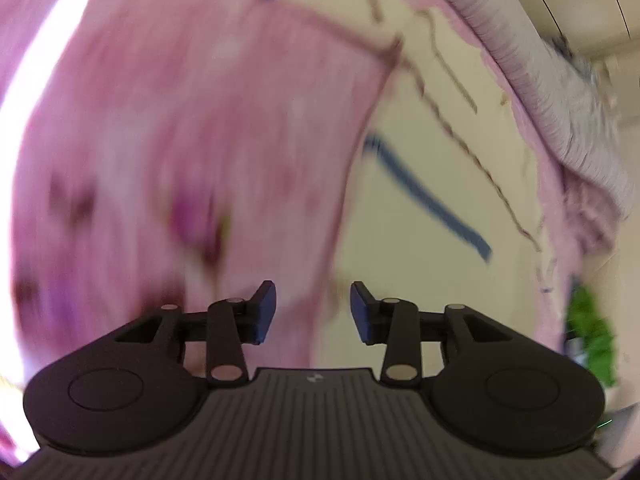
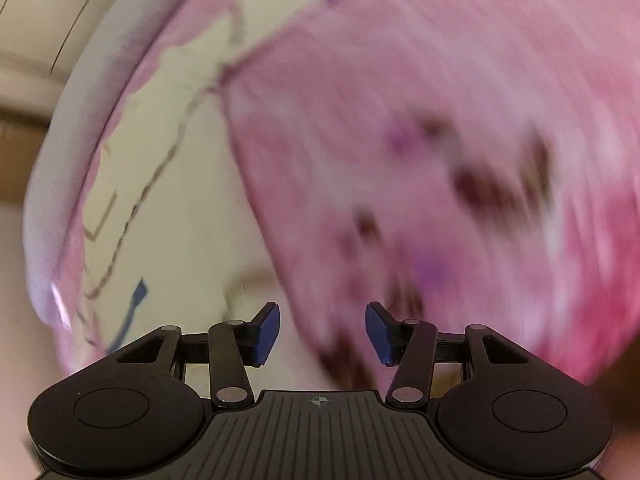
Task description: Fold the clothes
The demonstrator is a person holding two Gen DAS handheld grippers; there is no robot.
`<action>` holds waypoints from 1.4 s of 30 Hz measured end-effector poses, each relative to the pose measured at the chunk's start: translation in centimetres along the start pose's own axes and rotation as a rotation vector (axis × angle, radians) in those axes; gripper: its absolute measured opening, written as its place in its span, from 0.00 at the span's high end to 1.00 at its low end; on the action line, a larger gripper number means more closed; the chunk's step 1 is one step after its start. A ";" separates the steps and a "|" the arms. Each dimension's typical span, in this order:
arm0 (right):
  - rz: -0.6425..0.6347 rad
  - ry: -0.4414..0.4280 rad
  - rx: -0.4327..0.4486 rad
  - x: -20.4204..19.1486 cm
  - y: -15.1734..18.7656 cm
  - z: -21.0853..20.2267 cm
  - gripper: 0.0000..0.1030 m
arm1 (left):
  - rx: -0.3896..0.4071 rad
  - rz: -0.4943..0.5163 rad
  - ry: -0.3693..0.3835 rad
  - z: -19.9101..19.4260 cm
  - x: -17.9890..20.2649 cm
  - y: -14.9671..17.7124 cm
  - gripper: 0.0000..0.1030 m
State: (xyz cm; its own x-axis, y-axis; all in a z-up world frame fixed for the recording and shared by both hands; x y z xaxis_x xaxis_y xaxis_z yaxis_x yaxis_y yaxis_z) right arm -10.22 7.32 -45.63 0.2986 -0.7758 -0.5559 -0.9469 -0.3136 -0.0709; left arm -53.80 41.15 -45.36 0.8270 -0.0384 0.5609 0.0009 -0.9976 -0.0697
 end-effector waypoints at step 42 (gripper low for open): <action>-0.637 0.042 0.122 0.0 8.0 -1.4 0.61 | 0.072 -0.080 0.030 0.6 -0.7 5.9 0.79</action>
State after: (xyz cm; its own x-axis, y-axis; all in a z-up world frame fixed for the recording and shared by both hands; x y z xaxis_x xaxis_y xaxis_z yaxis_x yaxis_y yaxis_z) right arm -17.61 4.09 -45.04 0.8079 -0.4801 -0.3417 -0.5893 -0.6567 -0.4706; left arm -53.99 35.29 -46.67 0.8054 0.0384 0.5915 0.1075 -0.9908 -0.0821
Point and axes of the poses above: each gripper's, at about its wrist camera, not at the fingertips, and z roughly the way its jaws point, x to its right, y to its underside, the point moved 7 cm from there along z, roughly the way its jaws point, and after that the axes turned 4 degrees about -z, right-handed, at the moved point
